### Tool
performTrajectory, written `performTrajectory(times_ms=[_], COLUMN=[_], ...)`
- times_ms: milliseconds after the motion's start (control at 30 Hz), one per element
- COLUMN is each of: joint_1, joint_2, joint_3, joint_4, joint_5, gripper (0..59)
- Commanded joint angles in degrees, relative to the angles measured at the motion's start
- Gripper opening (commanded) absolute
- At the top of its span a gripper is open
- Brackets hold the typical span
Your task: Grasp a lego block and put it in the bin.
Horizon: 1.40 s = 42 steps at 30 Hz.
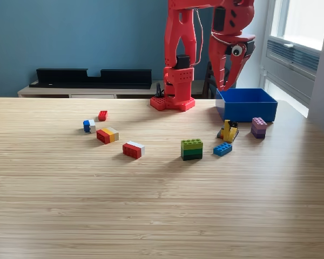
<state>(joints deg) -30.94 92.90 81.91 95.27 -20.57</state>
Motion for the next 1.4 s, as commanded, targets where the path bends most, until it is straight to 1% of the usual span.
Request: performTrajectory(times_ms=[33,533,800,1000,1067,1100,1267,1333,1400], joint_1=[-0.62,-2.46,-4.13,-4.92,-5.19,-5.27,-5.54,-5.71,-6.06], joint_2=[1.05,0.88,0.88,0.88,0.88,0.88,0.88,0.88,0.88], joint_3=[-0.18,-0.62,0.00,-0.26,-0.26,-0.26,1.85,3.34,4.75], joint_4=[-1.32,-3.25,-5.36,-5.63,-5.89,-5.98,-8.00,-9.76,-11.07], joint_5=[-0.09,-0.79,-0.44,-0.62,-0.62,-0.70,-2.46,-3.25,-4.22], gripper=[0.0,0.0,0.3,0.3,2.6,6.2,20.1,24.1,26.2])
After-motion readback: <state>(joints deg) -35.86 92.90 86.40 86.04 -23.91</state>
